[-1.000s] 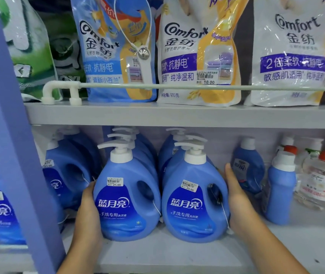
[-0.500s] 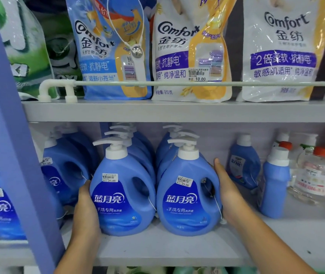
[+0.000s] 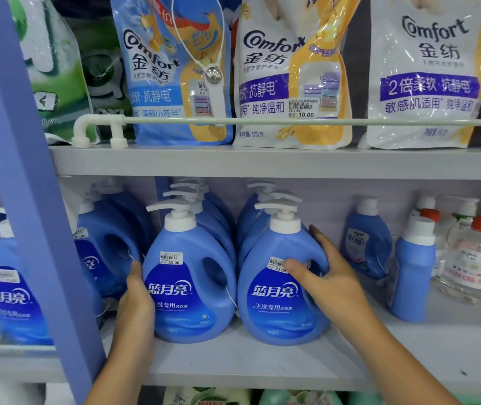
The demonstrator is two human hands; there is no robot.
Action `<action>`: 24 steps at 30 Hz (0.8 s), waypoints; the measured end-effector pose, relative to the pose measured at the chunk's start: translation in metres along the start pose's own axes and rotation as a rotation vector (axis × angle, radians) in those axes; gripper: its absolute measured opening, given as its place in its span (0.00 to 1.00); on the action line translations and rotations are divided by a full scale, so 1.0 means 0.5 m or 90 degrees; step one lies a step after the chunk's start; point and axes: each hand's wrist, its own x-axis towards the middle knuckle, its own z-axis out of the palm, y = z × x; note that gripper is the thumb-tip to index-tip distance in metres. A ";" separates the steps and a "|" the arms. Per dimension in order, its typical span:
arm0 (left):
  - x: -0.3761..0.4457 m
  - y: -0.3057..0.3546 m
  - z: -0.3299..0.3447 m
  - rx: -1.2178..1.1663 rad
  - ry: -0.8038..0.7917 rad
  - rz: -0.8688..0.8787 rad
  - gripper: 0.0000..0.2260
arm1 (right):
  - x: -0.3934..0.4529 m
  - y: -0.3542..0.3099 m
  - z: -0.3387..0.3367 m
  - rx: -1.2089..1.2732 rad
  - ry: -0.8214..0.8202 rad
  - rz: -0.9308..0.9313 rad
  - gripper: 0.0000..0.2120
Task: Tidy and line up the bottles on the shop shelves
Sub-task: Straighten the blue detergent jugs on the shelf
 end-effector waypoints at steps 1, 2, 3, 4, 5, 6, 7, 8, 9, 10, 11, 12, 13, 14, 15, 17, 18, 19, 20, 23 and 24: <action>-0.001 0.001 0.000 -0.007 -0.001 0.000 0.32 | 0.002 0.002 -0.003 -0.014 -0.008 0.006 0.37; -0.001 0.000 0.001 -0.012 0.000 0.001 0.31 | 0.008 0.001 -0.004 -0.023 -0.023 0.021 0.32; -0.002 -0.001 0.002 -0.015 0.002 0.003 0.31 | 0.020 0.003 -0.010 -0.006 -0.033 0.054 0.27; -0.002 -0.002 0.003 -0.017 0.003 0.007 0.31 | 0.038 0.005 -0.019 0.042 -0.032 0.097 0.27; -0.004 -0.004 0.002 -0.020 0.004 0.011 0.30 | 0.062 0.007 -0.030 0.114 -0.017 0.143 0.34; -0.004 -0.005 0.001 -0.022 0.005 0.014 0.29 | 0.084 0.007 -0.041 0.167 -0.011 0.176 0.39; -0.004 -0.007 0.000 -0.023 0.004 0.014 0.28 | 0.112 -0.003 -0.043 0.180 -0.015 0.197 0.42; -0.004 -0.007 0.000 -0.022 0.002 0.015 0.28 | 0.133 -0.004 -0.044 0.186 -0.026 0.215 0.45; -0.005 -0.008 0.000 -0.020 -0.001 0.016 0.28 | 0.152 -0.008 -0.037 0.203 -0.037 0.241 0.46; -0.006 -0.008 0.000 -0.017 -0.003 0.016 0.29 | 0.169 -0.007 -0.028 0.219 -0.035 0.269 0.43; -0.007 -0.008 0.001 -0.013 -0.003 0.016 0.30 | 0.177 -0.005 -0.019 0.215 -0.037 0.284 0.38; -0.007 -0.006 0.001 -0.009 -0.002 0.016 0.31 | 0.183 -0.004 -0.008 0.201 -0.059 0.287 0.33; -0.007 -0.006 0.001 -0.004 0.000 0.018 0.31 | 0.183 -0.002 0.000 0.185 -0.086 0.294 0.32; -0.007 -0.006 0.000 0.000 0.005 0.022 0.31 | 0.180 -0.004 0.006 0.177 -0.103 0.305 0.33; -0.007 -0.006 -0.001 0.007 0.011 0.032 0.29 | 0.176 -0.004 0.009 0.191 -0.113 0.312 0.33; -0.012 -0.005 -0.005 0.026 0.020 0.059 0.26 | 0.163 -0.005 0.009 0.218 -0.123 0.318 0.33; -0.015 -0.005 -0.006 0.035 0.024 0.064 0.25 | 0.156 -0.002 0.006 0.227 -0.128 0.319 0.33; -0.016 -0.005 -0.007 0.044 0.026 0.067 0.25 | 0.153 -0.004 0.004 0.230 -0.140 0.321 0.33; -0.017 -0.003 -0.008 0.054 0.028 0.070 0.23 | 0.149 -0.003 0.000 0.230 -0.151 0.324 0.34; -0.017 -0.001 -0.011 0.078 0.039 0.087 0.19 | 0.124 -0.004 -0.017 0.209 -0.074 0.286 0.35; -0.018 0.000 -0.011 0.083 0.039 0.089 0.19 | 0.110 -0.006 -0.018 0.216 -0.007 0.249 0.34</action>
